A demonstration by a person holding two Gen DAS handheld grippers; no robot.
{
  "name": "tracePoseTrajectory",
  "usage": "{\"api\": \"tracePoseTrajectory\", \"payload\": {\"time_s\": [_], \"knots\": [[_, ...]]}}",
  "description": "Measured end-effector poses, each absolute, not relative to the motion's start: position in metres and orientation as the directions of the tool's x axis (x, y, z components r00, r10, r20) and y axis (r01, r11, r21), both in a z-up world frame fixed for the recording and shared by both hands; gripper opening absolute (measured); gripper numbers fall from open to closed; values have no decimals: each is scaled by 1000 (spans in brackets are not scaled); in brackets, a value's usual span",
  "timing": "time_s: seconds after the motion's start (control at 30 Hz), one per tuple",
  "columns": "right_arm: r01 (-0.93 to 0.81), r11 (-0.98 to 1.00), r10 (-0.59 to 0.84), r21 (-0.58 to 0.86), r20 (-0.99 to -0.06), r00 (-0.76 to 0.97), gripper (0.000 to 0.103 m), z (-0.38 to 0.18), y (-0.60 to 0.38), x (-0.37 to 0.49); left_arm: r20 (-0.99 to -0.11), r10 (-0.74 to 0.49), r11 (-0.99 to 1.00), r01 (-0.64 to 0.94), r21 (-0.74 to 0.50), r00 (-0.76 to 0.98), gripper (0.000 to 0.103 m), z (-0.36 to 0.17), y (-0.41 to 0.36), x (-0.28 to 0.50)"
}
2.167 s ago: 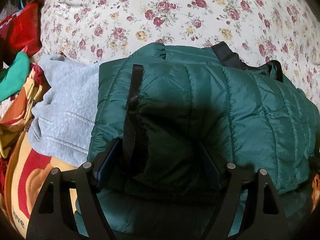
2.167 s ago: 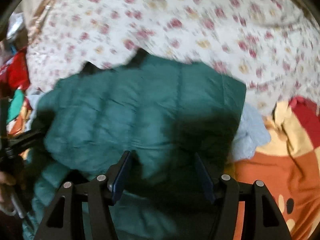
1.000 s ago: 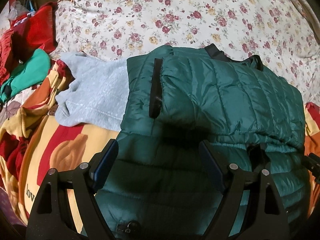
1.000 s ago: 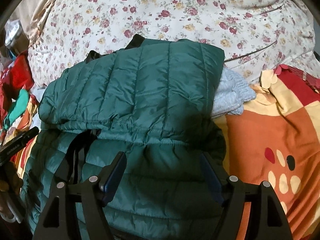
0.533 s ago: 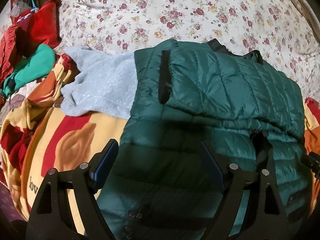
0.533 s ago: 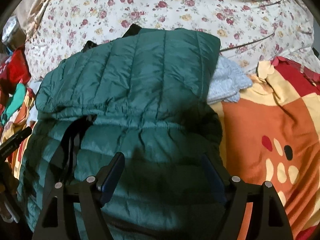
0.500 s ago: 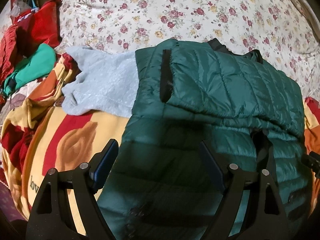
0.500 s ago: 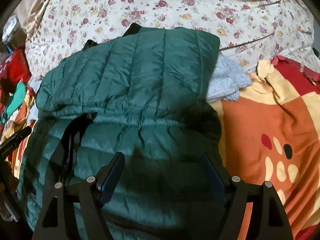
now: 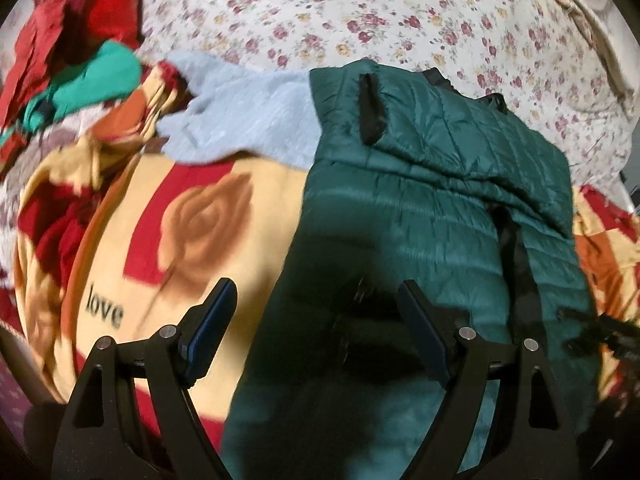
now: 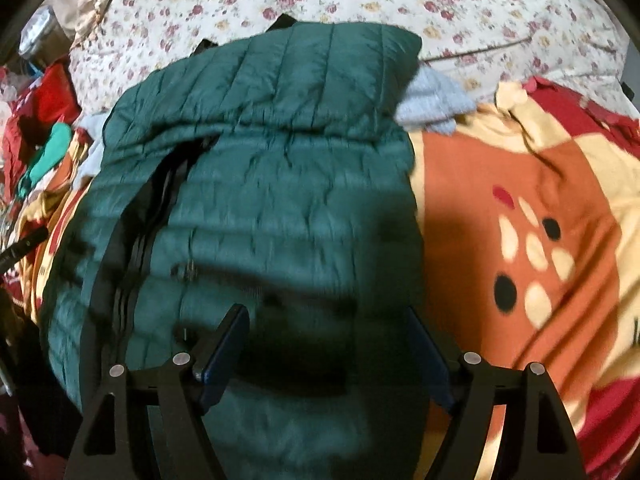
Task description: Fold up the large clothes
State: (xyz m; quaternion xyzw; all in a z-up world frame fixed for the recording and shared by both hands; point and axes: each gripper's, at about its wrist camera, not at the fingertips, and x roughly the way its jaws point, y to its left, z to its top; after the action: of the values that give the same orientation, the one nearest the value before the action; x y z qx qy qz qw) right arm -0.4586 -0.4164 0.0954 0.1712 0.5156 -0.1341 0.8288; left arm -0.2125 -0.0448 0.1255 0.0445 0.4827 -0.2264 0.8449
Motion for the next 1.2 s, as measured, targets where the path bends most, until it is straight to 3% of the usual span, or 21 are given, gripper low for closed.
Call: {"api": "tracePoseTrajectory", "payload": {"time_s": [0.4,0.7,0.87,1.0,1.2], "knots": [[430,877,31,216,-917,398,84,93,-411,-520,-859,-385,881,410,-235,336,84,141,23,-251],[456,849,103,268,-929,356,84,69,-400,-541,-918,-340,901,350,-256,206,87,80,33,-263],[457,847,111,271,-931,347,87,63,-398,-552,-914,-367,893,342,-294,172,87,69,32,-267],[457,822,190,340,-920,342,87,48,-394,-557,-920,-341,895,365,-255,193,88,67,22,-271],[384,814,250,435,-860,445,87,55,-384,-553,-908,-382,876,380,-297,171,87,65,16,-272]]}}
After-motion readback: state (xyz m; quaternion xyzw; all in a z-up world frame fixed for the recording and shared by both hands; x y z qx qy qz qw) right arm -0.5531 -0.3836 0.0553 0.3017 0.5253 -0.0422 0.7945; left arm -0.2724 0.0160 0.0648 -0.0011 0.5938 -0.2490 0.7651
